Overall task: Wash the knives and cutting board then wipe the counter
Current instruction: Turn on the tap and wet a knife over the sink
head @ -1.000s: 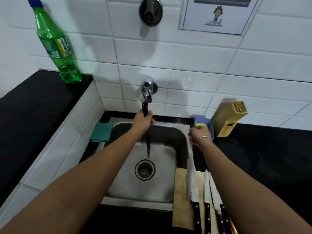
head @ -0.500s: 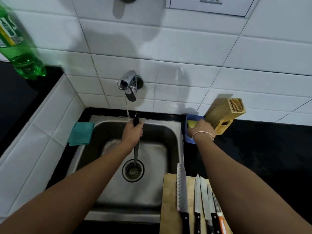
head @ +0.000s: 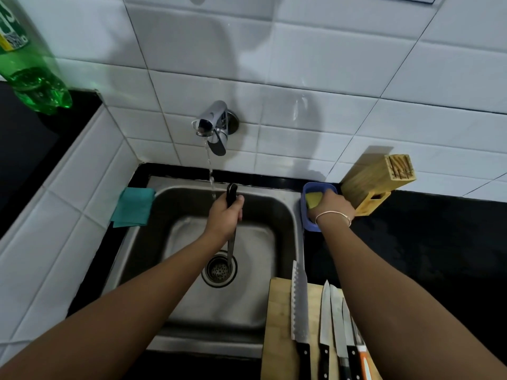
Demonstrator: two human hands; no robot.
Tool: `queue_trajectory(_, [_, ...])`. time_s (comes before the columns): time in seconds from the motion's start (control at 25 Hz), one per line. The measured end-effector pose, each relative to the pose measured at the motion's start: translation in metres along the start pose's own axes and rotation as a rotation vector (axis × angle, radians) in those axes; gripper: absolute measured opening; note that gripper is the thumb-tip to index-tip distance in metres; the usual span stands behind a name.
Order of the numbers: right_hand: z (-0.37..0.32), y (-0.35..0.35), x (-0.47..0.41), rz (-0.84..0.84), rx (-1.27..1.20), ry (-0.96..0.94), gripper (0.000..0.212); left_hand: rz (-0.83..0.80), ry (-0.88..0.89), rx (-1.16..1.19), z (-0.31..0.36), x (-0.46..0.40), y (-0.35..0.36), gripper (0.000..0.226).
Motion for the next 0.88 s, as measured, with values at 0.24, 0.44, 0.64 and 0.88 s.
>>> queue_trajectory(0.24, [0.004,-0.004,-0.001,-0.006,-0.09,0.0,0.048,-0.012,0.021,-0.021,0.005,-0.002,0.008,0.026])
queue_trajectory(0.44, [0.025,-0.016,0.0,0.012,-0.392,0.028,0.057,-0.046,0.069,-0.035,0.014,0.0,0.021,0.025])
queue_trajectory(0.64, [0.009,-0.017,0.004,0.019,-0.127,-0.053,0.056,-0.063,0.123,-0.064,0.027,0.002,0.02,0.025])
queue_trajectory(0.88, [-0.001,-0.007,0.003,0.016,-0.032,-0.003,0.062,-0.035,0.121,-0.045,0.026,-0.003,0.008,0.024])
Point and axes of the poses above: each hand's wrist, its own x-axis away from the middle knuckle, its own y-axis out of the palm, z = x × y, the point moved 8 cm from there along -x, towards the middle knuckle, and after that the axes turned 9 degrees about y, right-handed, at the moved point
